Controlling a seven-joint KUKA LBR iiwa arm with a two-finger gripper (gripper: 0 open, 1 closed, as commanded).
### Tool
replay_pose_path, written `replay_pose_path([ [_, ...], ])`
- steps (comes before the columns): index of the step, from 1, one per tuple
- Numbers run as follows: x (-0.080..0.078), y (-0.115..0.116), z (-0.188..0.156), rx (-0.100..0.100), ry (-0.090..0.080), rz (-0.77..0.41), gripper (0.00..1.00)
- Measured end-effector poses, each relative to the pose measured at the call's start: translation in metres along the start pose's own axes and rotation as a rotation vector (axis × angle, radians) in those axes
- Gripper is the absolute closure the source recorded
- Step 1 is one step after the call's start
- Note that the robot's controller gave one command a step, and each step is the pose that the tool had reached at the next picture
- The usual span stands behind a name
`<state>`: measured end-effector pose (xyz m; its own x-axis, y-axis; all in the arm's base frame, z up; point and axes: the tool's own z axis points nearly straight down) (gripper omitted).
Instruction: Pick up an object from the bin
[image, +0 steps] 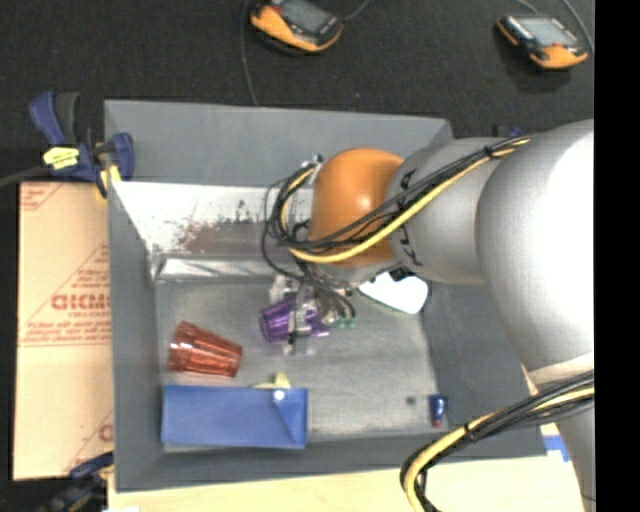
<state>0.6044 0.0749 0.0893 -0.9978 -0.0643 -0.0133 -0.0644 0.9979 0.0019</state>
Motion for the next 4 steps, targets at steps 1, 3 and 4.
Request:
replay_pose_path([
  [1,0.0,0.0,0.0,0.0,0.0,0.0,1.0],
  [3,0.0,0.0,0.0,0.0,0.0,0.001,1.0],
  [4,0.0,0.0,0.0,0.0,0.0,0.001,1.0],
])
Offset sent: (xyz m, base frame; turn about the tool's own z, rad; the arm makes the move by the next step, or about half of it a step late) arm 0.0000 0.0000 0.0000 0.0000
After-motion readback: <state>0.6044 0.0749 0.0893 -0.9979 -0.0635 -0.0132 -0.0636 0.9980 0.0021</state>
